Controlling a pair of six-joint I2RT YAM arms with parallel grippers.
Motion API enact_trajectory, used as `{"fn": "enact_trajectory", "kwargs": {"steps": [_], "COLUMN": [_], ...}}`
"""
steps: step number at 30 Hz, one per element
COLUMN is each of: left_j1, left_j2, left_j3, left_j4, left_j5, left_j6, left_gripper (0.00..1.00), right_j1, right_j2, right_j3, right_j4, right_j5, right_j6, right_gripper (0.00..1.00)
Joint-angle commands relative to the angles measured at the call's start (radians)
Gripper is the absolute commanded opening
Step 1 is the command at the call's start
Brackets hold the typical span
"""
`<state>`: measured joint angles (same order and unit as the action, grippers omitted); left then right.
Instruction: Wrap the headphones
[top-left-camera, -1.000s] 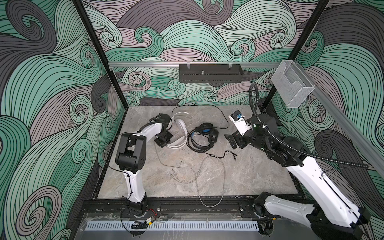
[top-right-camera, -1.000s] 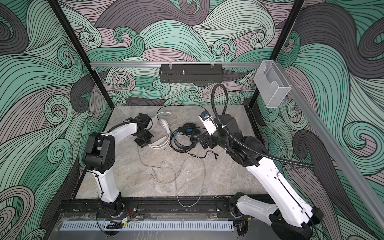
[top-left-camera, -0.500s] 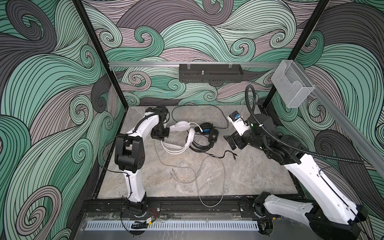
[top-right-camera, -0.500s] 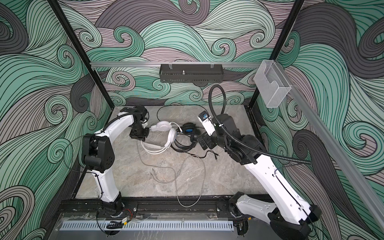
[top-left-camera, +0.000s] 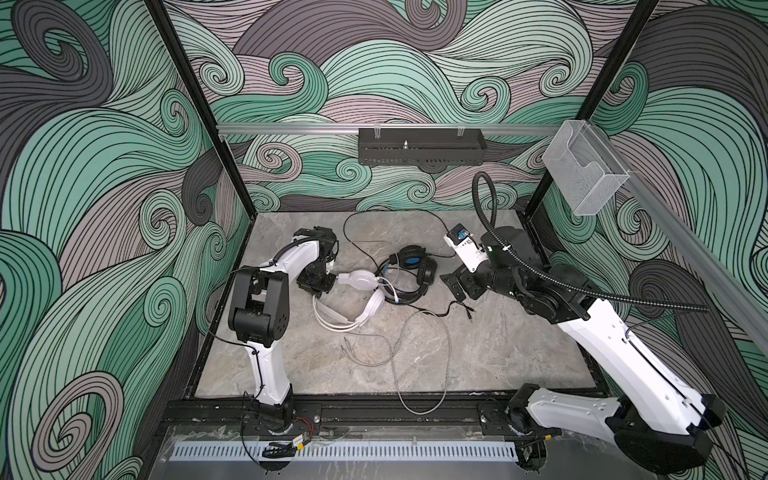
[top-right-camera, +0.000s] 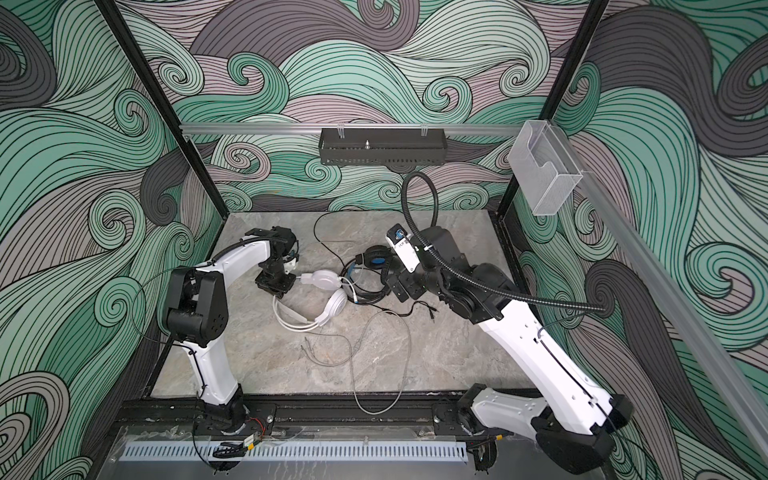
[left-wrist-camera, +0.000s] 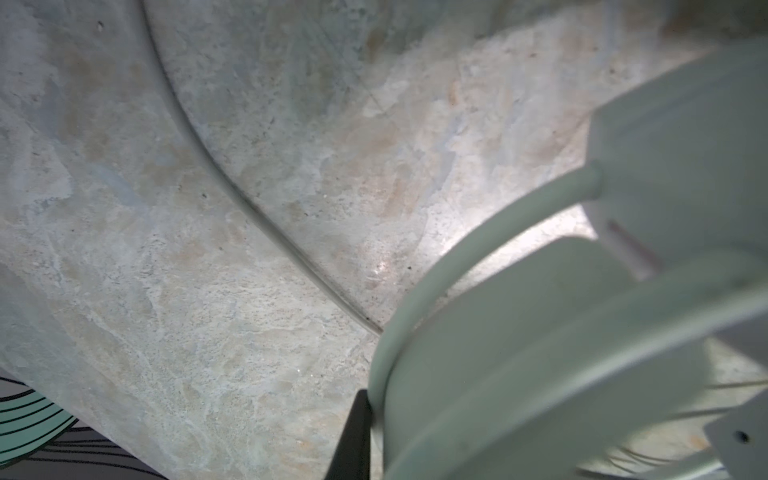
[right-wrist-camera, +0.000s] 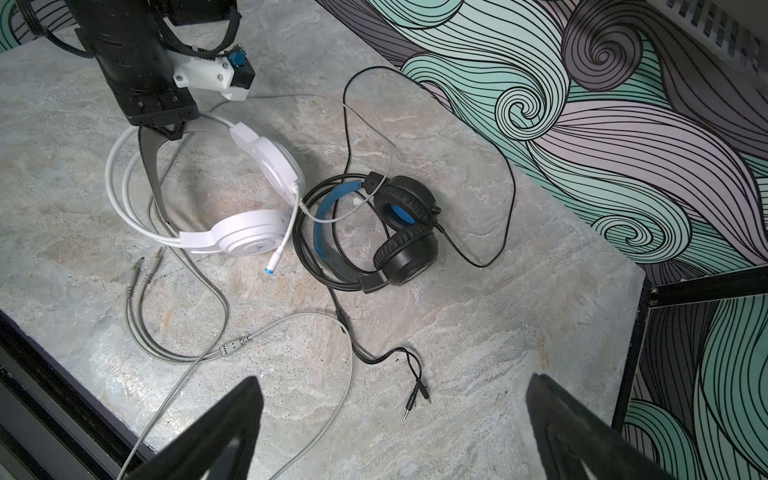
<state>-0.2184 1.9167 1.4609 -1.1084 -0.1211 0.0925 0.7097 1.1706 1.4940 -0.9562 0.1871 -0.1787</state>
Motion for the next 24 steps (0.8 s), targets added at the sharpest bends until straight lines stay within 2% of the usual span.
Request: {"fn": "enact_trajectory", "kwargs": {"steps": [1,4,5,7,9,12,16,20,22,24], "left_j1": [-0.010,-0.016,-0.016,-0.015,-0.016,-0.016,-0.015,-0.016,-0.016,-0.015], "left_j2": [0.014,0.029,0.032,0.037,0.039,0.017,-0.066,-0.232,-0.294,-0.291], "left_j3": [0.031,0.069,0.084,0.139,0.191,0.217,0.104,-0.153,-0.265,-0.296], "left_j4": [0.080,0.097,0.097,0.071,0.020,-0.077,-0.181,-0.069,0.048,0.078], "left_j5": [-0.055,-0.112,-0.124,-0.154,-0.165,-0.192,-0.173,-0.047,0.038,0.058], "left_j6": [-0.003,-0.050,-0.067,-0.126,-0.191,-0.348,-0.558,-0.748,-0.772,-0.804], "left_gripper": [0.22,0.35,0.42,0.65,0.73,0.77,0.77,0.77,0.76,0.76], "right_j1": [0.007,0.007,0.007,0.008,0.007,0.008,0.007,0.007,0.007,0.008], "right_j2": [-0.012,-0.022,-0.024,-0.024,-0.026,-0.031,-0.044,-0.057,-0.058,-0.060], "right_j3": [0.027,0.019,0.017,0.015,0.014,0.011,-0.006,-0.031,-0.038,-0.039], "right_j4": [-0.016,-0.017,-0.017,-0.017,-0.016,-0.016,-0.009,0.008,0.013,0.016], "right_j5": [0.015,0.039,0.041,0.037,0.034,0.036,0.045,0.039,0.023,0.010], "right_j6": [0.007,-0.004,-0.005,-0.003,0.002,0.002,-0.008,-0.012,-0.009,-0.004], "right_gripper": [0.99,1.00,0.99,1.00,1.00,1.00,1.00,1.00,1.00,0.99]}}
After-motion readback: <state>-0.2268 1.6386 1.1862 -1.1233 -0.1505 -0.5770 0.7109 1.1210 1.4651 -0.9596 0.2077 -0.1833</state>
